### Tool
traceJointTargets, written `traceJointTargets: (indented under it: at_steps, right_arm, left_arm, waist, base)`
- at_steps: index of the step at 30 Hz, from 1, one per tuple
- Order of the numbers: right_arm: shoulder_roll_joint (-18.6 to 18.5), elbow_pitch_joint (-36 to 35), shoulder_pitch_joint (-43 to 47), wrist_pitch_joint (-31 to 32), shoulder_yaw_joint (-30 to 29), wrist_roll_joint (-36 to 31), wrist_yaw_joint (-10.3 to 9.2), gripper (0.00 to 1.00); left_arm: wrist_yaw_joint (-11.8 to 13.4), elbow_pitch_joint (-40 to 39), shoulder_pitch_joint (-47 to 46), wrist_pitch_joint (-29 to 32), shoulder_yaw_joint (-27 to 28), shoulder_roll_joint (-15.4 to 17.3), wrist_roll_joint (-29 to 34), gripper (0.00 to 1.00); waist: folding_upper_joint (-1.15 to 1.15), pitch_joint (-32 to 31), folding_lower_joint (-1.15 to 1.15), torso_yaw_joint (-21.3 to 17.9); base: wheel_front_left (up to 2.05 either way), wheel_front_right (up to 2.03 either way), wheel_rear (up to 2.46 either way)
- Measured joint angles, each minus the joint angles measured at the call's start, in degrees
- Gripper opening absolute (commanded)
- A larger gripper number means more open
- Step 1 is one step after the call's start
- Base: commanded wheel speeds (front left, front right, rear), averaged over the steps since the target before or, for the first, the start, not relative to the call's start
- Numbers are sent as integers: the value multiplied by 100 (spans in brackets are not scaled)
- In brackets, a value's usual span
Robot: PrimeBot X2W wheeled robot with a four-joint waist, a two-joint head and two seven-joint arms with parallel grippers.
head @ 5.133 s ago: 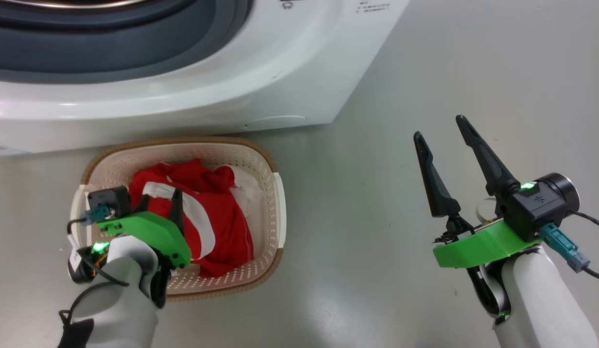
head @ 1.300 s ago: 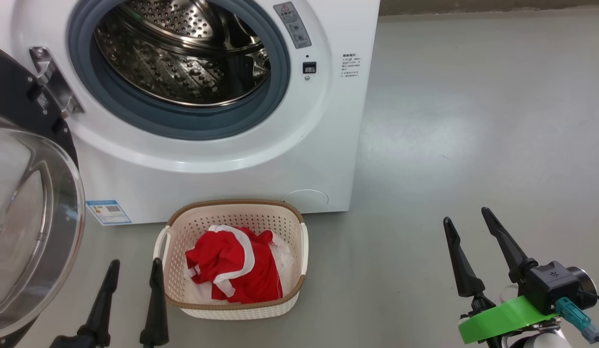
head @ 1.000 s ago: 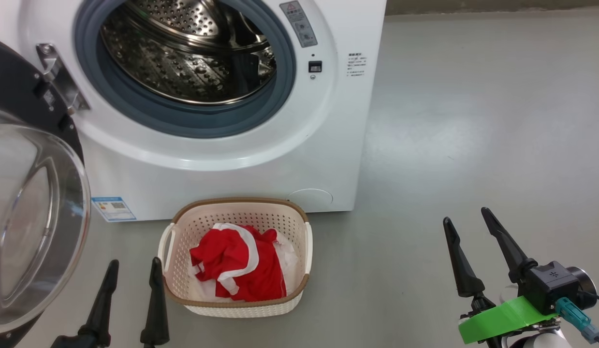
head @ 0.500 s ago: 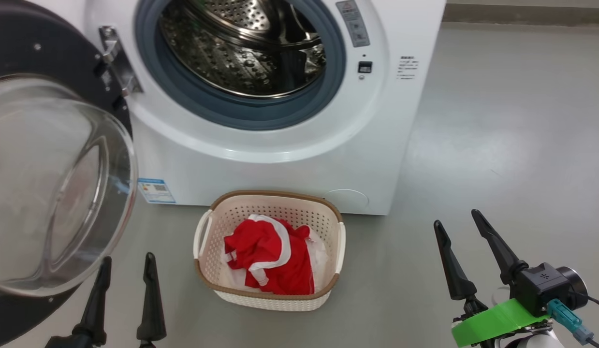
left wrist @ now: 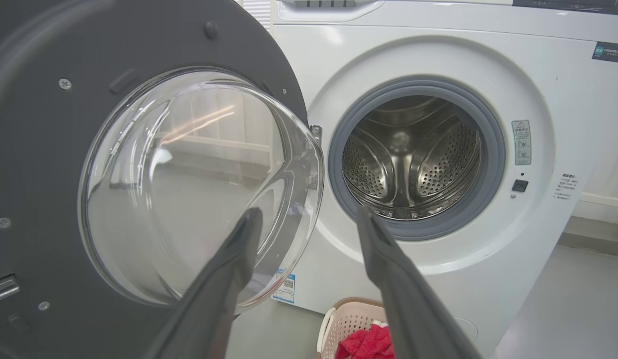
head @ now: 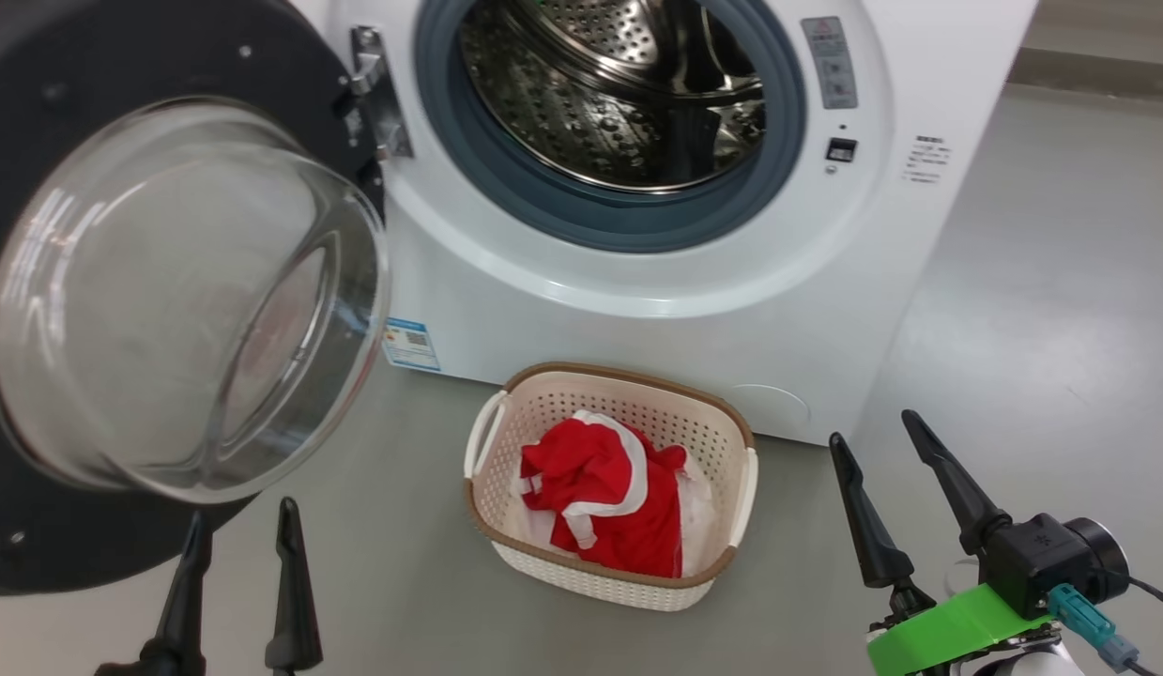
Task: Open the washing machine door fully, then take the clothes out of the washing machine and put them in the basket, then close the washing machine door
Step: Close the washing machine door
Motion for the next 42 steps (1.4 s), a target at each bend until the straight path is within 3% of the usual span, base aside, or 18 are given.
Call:
traceJointTargets:
  at_steps: [18,36,37,38,39,40,42]
  right_arm:
    - [0,1,6,0,258,153,0,100]
    - [0,1,6,0,300,151,0,100]
    - [0,1,6,0,301,151,0,100]
    - [0,1,6,0,305,151,0,100]
    - [0,2,6,0,312,151,0,100]
    - [0,3,6,0,318,151,0,100]
    - [0,8,6,0,325,151,0,100]
  left_arm:
    - [102,-40,342,0,126,44,98,100]
    - [246,-86,419,0,134,46,57,100]
    - [246,-86,419,0,131,48,57,71]
    - [247,-83,419,0,126,54,59,71]
    - [249,-82,419,0,123,64,60,25]
    - [250,-81,419,0,118,74,68,0]
    - [260,-109,418,0,123,93,110,0]
  waist:
    - [0,-361,0,970]
    - [0,-281,0,1074]
    - [0,-276,0,1074]
    - [0,-273,0,1071]
    - [0,-270,0,1068]
    - [0,-267,0,1062]
    - [0,-263,0,1053]
  base:
    - [0,0,0]
    - [0,0,0]
    - [0,0,0]
    - [0,0,0]
    - [0,0,0]
    - [0,0,0]
    - [0,0,0]
